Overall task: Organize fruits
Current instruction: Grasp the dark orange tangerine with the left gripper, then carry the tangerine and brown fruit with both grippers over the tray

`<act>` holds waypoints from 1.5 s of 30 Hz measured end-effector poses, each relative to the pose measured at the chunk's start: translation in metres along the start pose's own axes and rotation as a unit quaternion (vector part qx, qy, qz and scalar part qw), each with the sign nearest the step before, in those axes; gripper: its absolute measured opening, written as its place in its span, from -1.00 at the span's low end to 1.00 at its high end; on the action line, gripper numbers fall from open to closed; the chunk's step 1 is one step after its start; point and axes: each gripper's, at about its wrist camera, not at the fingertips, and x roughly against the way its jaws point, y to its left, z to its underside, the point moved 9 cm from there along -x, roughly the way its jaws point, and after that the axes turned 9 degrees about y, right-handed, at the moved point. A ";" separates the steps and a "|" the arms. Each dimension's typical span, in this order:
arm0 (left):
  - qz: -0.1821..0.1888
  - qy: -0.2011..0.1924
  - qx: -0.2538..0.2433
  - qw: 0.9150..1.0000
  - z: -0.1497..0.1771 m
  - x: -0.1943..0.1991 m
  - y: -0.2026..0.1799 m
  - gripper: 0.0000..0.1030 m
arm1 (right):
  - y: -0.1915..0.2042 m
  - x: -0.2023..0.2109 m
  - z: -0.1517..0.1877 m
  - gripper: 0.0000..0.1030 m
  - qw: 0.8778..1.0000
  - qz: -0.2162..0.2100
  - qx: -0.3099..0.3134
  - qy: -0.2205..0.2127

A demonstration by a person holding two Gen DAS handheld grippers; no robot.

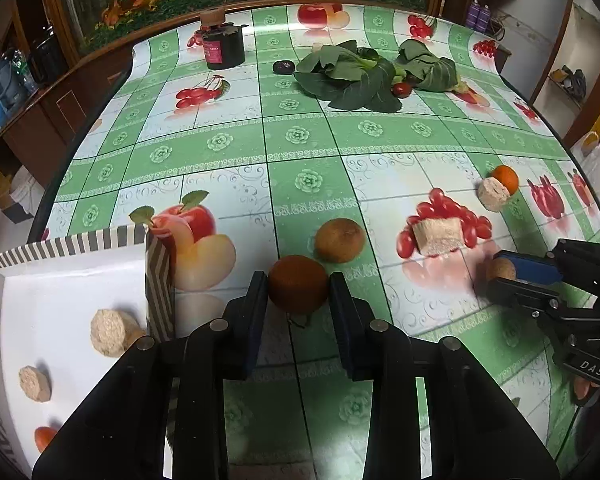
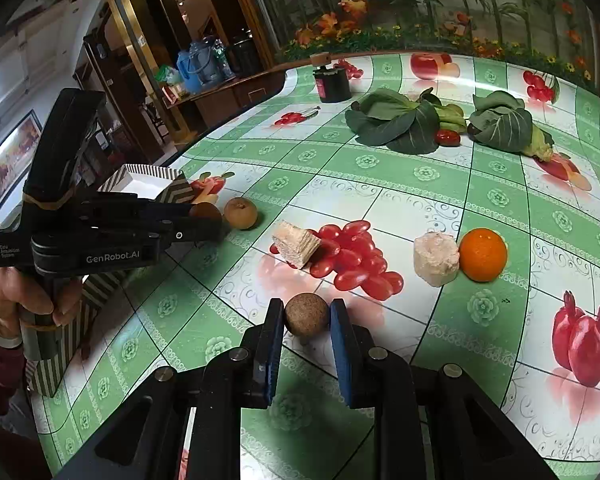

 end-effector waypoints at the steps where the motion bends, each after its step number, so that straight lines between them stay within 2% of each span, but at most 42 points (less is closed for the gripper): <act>1: 0.000 -0.001 -0.001 1.000 0.002 0.002 -0.001 -0.41 | 0.001 0.000 0.000 -0.56 1.000 0.000 0.001 0.000; 17: 0.035 -0.051 0.023 0.998 0.057 0.061 -0.021 -0.41 | 0.045 0.018 0.014 -0.56 1.000 -0.013 0.010 -0.024; 25: 0.032 -0.070 0.041 0.996 0.079 0.080 -0.013 -0.41 | 0.072 0.019 0.026 -0.56 0.999 -0.023 0.013 -0.025; 29: 0.017 -0.080 0.054 0.995 0.090 0.091 0.002 -0.41 | 0.089 0.017 0.025 -0.56 0.999 -0.033 0.021 -0.026; 35: -0.032 -0.097 0.073 0.992 0.107 0.103 0.039 -0.41 | 0.116 0.010 0.021 -0.56 0.998 -0.045 0.040 -0.024; 45: -0.051 -0.091 0.103 0.989 0.130 0.100 0.074 -0.41 | 0.146 -0.006 0.021 -0.56 0.997 -0.053 0.062 -0.009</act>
